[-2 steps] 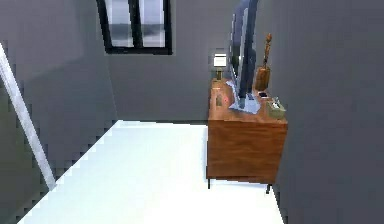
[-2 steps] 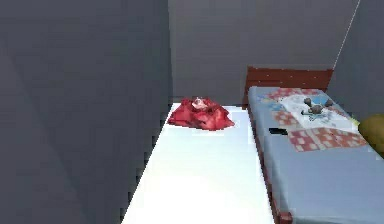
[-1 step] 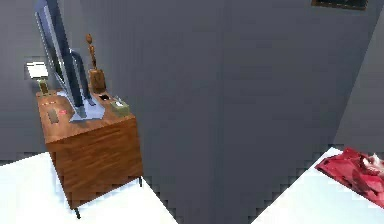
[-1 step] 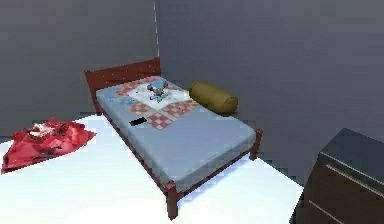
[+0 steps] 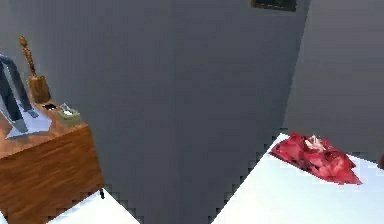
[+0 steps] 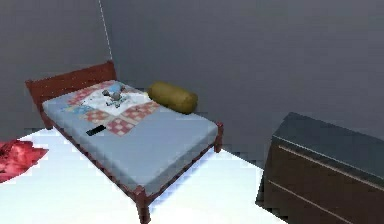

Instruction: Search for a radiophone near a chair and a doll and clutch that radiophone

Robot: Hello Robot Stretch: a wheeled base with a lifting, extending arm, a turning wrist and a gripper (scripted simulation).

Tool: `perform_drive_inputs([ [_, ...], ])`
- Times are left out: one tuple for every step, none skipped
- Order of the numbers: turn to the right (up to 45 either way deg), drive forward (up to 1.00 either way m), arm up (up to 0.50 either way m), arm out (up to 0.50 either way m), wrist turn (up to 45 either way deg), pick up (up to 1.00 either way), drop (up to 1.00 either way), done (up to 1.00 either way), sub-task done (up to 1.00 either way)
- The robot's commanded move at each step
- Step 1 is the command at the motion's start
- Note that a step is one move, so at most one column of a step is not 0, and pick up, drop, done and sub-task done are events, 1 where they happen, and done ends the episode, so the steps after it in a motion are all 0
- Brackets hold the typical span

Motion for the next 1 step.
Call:
perform_drive_inputs([
  [0.0,0.40,0.00,0.00,0.0,0.00,0.00,0.00,0.00],
])
